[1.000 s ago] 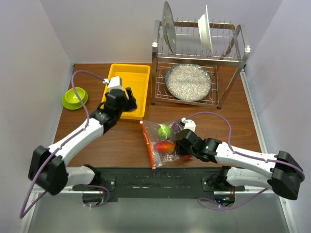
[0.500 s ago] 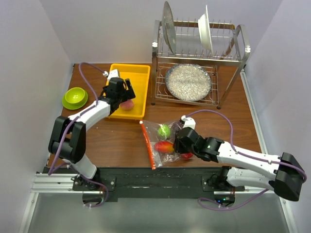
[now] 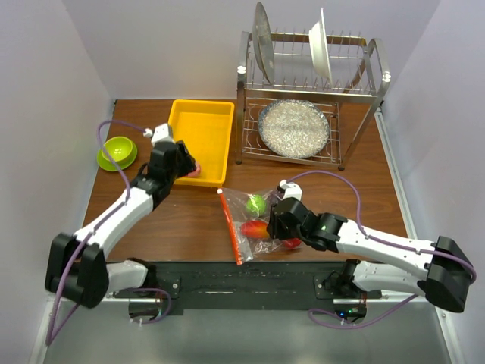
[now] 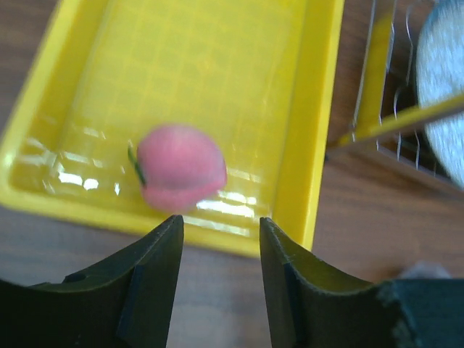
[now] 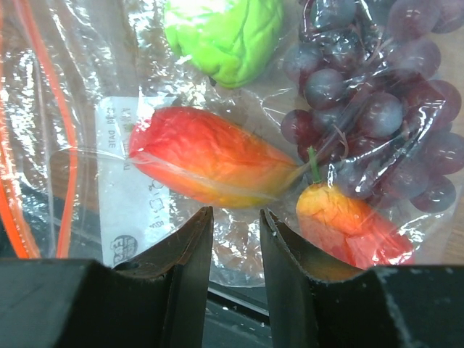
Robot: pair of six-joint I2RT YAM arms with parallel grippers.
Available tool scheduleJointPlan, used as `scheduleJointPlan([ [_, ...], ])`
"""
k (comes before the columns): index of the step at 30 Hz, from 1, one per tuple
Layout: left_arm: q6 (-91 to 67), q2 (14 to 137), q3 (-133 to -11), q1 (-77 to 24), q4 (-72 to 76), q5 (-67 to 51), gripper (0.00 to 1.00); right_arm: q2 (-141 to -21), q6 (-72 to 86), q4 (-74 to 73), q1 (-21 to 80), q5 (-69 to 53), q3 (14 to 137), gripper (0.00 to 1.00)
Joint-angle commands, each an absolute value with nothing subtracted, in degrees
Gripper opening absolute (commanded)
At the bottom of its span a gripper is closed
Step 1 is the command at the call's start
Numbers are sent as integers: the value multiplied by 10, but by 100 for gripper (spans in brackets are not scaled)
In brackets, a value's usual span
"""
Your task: Open the zip-top bag and remove the fake food
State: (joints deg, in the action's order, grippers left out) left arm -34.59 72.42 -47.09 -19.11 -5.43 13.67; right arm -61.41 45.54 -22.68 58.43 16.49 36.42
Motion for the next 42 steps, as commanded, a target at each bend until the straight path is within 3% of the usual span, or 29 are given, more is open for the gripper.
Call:
scheduleJointPlan([
  [1, -381, 643, -381, -241, -62, 110, 49, -625, 448, -208, 584, 165, 381, 36],
  [8, -471, 570, -278, -361, -39, 77, 42, -637, 453, -204, 584, 183, 374, 36],
  [13, -503, 545, -248, -388, 19, 41, 41, -647, 458, -196, 584, 190, 365, 36],
  [36, -570, 657, -220, -511, 187, 20, 32, -699, 474, -152, 584, 187, 352, 34],
  [39, -557, 693, -234, -526, 190, 39, 33, -706, 474, -152, 584, 190, 352, 34],
  [42, -530, 715, -242, -540, 199, 55, 41, -713, 472, -153, 584, 194, 352, 33],
])
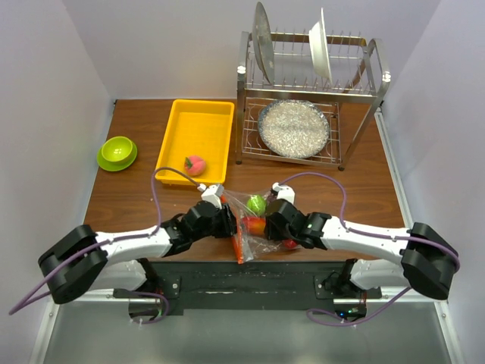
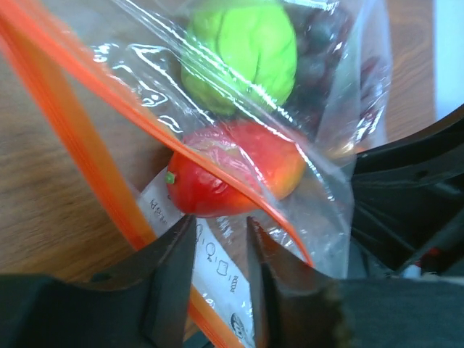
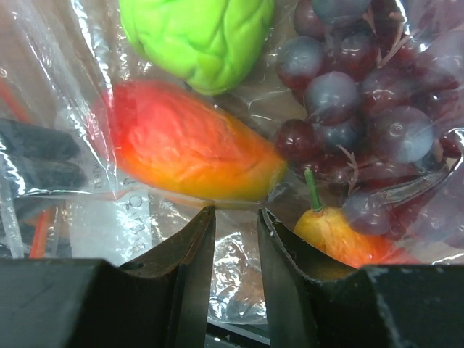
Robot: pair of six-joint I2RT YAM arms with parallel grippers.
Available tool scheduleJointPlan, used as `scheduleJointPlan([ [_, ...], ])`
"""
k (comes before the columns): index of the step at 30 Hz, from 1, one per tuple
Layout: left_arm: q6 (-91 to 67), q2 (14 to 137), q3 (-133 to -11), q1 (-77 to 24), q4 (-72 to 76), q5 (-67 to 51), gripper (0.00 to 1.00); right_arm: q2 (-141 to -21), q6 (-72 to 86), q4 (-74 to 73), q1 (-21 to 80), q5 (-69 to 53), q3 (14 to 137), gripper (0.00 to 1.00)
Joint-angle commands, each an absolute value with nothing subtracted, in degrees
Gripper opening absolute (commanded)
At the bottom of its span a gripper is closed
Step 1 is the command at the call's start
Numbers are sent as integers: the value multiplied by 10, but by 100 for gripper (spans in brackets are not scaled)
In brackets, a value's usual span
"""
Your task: Open the zip-top bag and remove the fake food
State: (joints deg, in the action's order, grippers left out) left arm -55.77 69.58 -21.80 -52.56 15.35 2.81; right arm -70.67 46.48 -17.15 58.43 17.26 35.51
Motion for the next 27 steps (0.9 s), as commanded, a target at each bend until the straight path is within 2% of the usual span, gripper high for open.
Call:
scheduleJointPlan([
  [1, -511, 719, -246, -547, 202, 58, 46, -714, 473, -152, 584, 198, 352, 33],
  [8, -458, 728, -258, -563, 181, 95, 70, -673, 476, -167, 586, 213, 352, 31],
  [14, -547, 742, -246, -564, 215, 81, 67, -624, 459, -181, 590, 229, 377, 31],
  [20, -636, 740, -225, -571, 255, 96, 66, -685, 436, -160, 589, 247, 409, 31],
  [27, -717, 738, -239, -589, 193, 121, 70, -746, 438, -177, 588, 288, 428, 26],
])
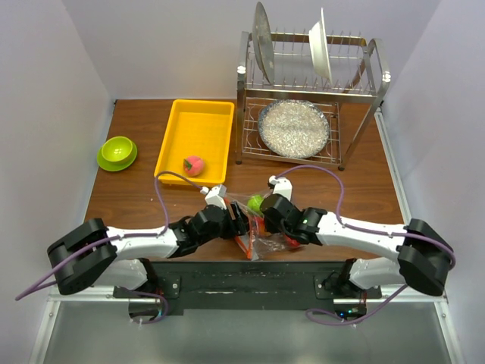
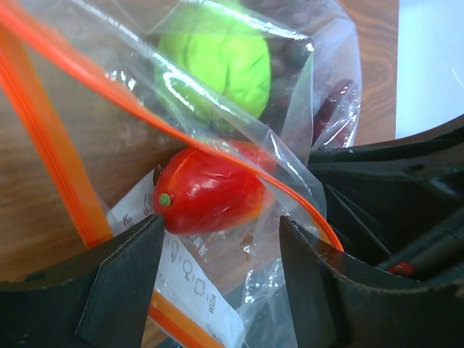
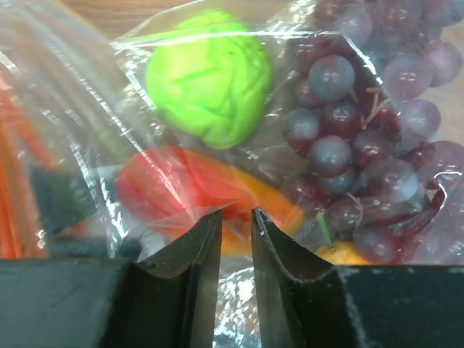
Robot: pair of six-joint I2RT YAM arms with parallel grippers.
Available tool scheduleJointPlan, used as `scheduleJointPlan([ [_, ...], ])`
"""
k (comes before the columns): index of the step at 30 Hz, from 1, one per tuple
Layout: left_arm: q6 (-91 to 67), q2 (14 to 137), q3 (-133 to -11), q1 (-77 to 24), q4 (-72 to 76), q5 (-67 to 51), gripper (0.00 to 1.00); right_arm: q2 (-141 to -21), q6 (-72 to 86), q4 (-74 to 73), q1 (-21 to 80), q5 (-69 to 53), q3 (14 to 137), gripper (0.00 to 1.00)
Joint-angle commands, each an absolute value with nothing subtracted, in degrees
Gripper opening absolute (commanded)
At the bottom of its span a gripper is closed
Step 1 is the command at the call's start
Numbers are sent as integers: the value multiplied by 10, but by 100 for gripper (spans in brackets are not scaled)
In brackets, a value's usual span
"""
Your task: Open the zip-top bag and remove the fake food
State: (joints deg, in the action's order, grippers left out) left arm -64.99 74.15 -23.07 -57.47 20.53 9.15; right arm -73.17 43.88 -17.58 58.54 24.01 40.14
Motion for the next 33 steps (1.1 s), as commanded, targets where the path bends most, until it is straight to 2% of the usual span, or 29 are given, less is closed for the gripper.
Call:
scheduleJointPlan([
  [1, -723, 739, -240, -590, 187, 122, 70, -750, 439, -176, 589, 290, 426, 25],
  [11, -761, 764, -267, -601, 154, 144, 72, -769, 467, -130, 597, 235, 390, 21],
  [20, -744, 809, -313, -601, 134, 153, 73, -725, 475, -131, 603, 212, 377, 22],
  [26, -731, 833, -318, -602, 130, 151, 63, -734, 476, -111, 603, 193, 364, 22],
  [33, -707, 837, -323, -604, 103, 173, 59, -737, 482, -102, 603, 192, 347, 17],
])
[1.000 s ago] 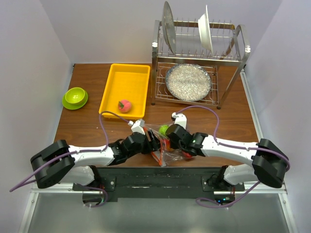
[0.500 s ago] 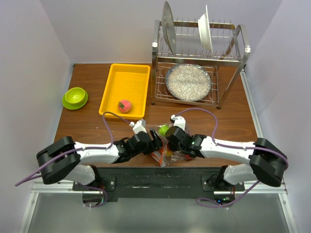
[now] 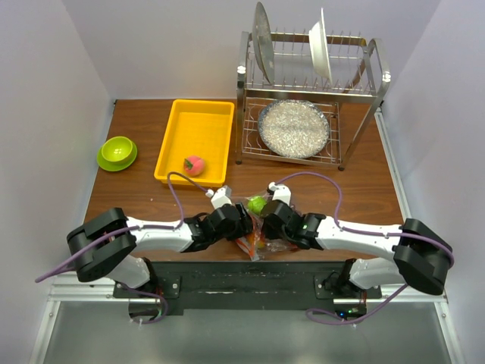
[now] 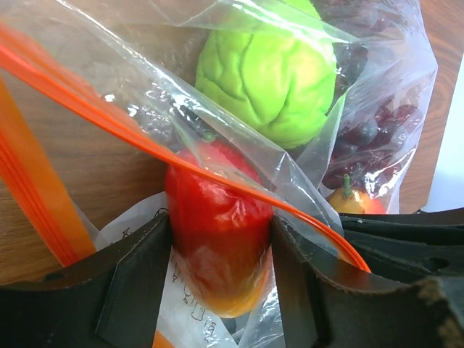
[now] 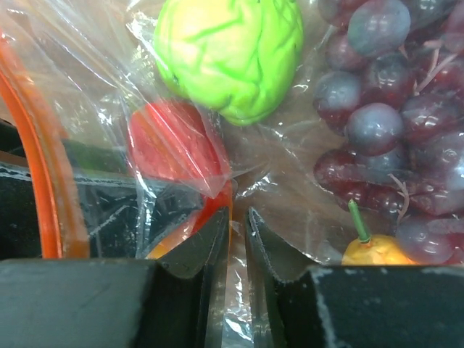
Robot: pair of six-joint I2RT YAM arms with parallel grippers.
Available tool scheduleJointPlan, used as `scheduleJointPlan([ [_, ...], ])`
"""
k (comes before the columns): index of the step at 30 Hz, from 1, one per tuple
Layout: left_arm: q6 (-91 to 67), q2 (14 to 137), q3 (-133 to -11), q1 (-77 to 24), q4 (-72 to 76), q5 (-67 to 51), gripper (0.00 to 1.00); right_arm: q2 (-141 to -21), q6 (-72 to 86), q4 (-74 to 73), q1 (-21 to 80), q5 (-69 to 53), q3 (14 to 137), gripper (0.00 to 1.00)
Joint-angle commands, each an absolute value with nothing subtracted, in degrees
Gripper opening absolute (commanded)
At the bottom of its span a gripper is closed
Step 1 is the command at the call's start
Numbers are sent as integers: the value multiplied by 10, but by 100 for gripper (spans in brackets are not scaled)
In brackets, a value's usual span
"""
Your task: Open the zip-top bag and remove the fake food
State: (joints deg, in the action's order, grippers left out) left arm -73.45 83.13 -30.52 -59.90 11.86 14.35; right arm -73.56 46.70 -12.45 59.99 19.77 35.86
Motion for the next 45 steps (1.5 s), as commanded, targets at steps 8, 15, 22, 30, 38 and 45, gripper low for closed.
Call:
scheduleJointPlan([
  [8, -672, 867, -347, -606, 63, 185, 67, -751, 488, -130, 603, 206, 334, 13],
  [15, -665, 836, -337, -606, 39, 206, 72, -712, 498, -164, 601, 231, 316, 13],
  [22, -630, 836, -349, -607, 23, 214, 62, -697, 505, -162, 601, 227, 300, 13],
  [30, -575, 775, -356, -606, 2, 213, 33, -686, 505, -163, 601, 226, 302, 13],
  [38, -532, 693, -346, -575, -87, 171, 17, -675, 495, -170, 602, 225, 317, 13],
  [45, -541, 572, -327, -534, -185, 147, 16, -669, 485, -168, 601, 222, 323, 14],
])
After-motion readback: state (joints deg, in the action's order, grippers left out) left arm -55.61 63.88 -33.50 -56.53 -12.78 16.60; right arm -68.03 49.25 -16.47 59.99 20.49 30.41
